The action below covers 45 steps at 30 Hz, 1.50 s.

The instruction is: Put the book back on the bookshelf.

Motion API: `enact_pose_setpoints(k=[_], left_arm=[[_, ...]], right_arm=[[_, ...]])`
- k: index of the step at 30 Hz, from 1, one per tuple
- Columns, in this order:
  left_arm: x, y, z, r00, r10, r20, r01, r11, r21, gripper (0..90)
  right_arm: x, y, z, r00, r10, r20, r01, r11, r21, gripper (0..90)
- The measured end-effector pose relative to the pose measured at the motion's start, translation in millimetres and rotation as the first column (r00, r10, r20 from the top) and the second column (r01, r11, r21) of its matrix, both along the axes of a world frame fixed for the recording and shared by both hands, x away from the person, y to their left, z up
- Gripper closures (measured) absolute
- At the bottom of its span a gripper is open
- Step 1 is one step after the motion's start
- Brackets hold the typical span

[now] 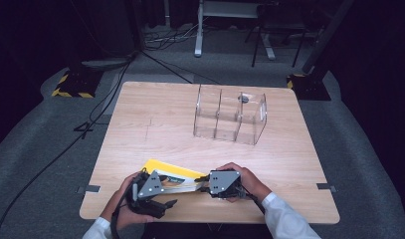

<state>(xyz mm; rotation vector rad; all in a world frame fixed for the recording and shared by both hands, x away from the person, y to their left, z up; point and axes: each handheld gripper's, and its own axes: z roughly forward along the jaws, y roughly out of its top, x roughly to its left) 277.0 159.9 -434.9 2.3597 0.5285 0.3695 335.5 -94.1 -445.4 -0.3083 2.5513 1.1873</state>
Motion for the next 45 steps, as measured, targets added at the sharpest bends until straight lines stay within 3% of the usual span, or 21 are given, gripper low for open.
enact_pose_setpoints(k=[2,5,7,8,11,13,14,16,19,21,22,24,26,28,31,33,35,37,40,45], left_arm=[[2.9,-9.9,-5.9,0.9998,0.018,0.012,-0.018,0.9991,0.039,23.2],[3.7,-17.2,-8.5,0.9968,0.044,0.067,-0.048,0.9964,0.07,38.5],[4.6,-15.0,-7.3,0.9944,0.051,0.092,-0.056,0.9975,0.043,58.2],[4.6,-14.4,-6.9,0.9937,0.055,0.097,-0.059,0.9976,0.037,60.1],[0.1,-15.7,-5.4,0.9864,0.032,0.161,-0.04,0.9979,0.051,66.1],[-1.0,-15.4,-5.3,0.9836,0.024,0.179,-0.032,0.9988,0.038,69.8],[-2.0,-14.7,-4.1,0.9809,0.029,0.192,-0.033,0.9992,0.02,69.8],[-2.1,-10.5,-1.5,0.9792,0.041,0.199,-0.037,0.9991,-0.021,71.5],[-2.1,-1.7,3.0,0.9797,0.058,0.192,-0.042,0.9954,-0.086,72.1],[-2.1,3.9,5.5,0.9806,0.063,0.186,-0.038,0.9902,-0.134,72.8],[-2.3,5.6,6.7,0.9799,0.067,0.188,-0.037,0.9867,-0.158,73.1],[-2.4,8.0,9.5,0.9809,0.067,0.183,-0.03,0.9794,-0.2,73.9],[-1.5,8.2,11.9,0.9822,0.056,0.18,-0.013,0.9731,-0.23,74.4],[0.1,6.4,13.3,0.9839,0.032,0.176,0.013,0.9672,-0.254,74.6],[1.7,1.1,14.1,0.9852,0.005,0.171,0.042,0.9629,-0.267,74.8],[2.4,0.0,14.9,0.9846,0.0,0.175,0.05,0.9588,-0.28,74.9],[3.5,2.7,16.3,0.9854,-0.007,0.17,0.059,0.9517,-0.301,75.0],[4.0,5.5,17.5,0.9859,-0.018,0.166,0.071,0.9441,-0.322,74.9],[4.5,5.3,19.3,0.9841,-0.031,0.175,0.089,0.9392,-0.332,74.9],[11.3,1.2,22.9,0.9823,-0.065,0.175,0.131,0.9095,-0.395,75.0]], right_arm=[[-0.9,0.7,0.2,1.0,-0.001,-0.001,0.001,1.0,-0.005,73.9],[-1.9,1.3,0.7,0.9999,-0.013,0.011,0.013,1.0,-0.014,73.7],[-1.5,0.6,0.8,0.9998,-0.019,0.007,0.019,1.0,-0.01,73.3],[-1.5,0.2,0.9,0.9997,-0.022,0.004,0.022,1.0,-0.004,73.1],[1.0,-3.6,3.7,0.9988,-0.044,-0.024,0.045,0.998,0.041,70.6],[2.3,-5.2,5.1,0.9981,-0.048,-0.04,0.05,0.997,0.063,67.6],[3.8,-7.8,7.1,0.9965,-0.059,-0.059,0.065,0.993,0.097,65.0],[8.6,-17.5,11.2,0.9901,-0.115,-0.08,0.126,0.981,0.149,54.7],[19.3,-31.4,12.2,0.9725,-0.19,-0.135,0.213,0.96,0.183,44.3],[28.6,-41.2,10.8,0.9521,-0.253,-0.171,0.286,0.935,0.21,40.6],[32.5,-44.7,9.4,0.9445,-0.268,-0.19,0.306,0.928,0.214,40.2],[39.5,-48.5,5.3,0.9321,-0.283,-0.227,0.329,0.922,0.205,36.8],[46.0,-49.0,-0.4,0.922,-0.266,-0.282,0.323,0.929,0.179,35.5],[48.1,-46.8,-5.6,0.9195,-0.265,-0.29,0.323,0.931,0.173,35.2],[48.4,-43.9,-7.6,0.921,-0.236,-0.31,0.307,0.93,0.204,37.2],[47.7,-45.5,-5.0,0.929,-0.184,-0.321,0.27,0.931,0.247,44.1],[44.9,-46.3,-2.4,0.9395,-0.167,-0.299,0.251,0.93,0.268,49.4],[44.3,-48.9,0.1,0.9433,-0.14,-0.301,0.231,0.928,0.292,51.4],[41.8,-51.7,4.9,0.9492,-0.129,-0.287,0.217,0.928,0.302,52.1],[36.5,-66.3,19.8,0.9578,-0.115,-0.264,0.204,0.917,0.344,53.6]])
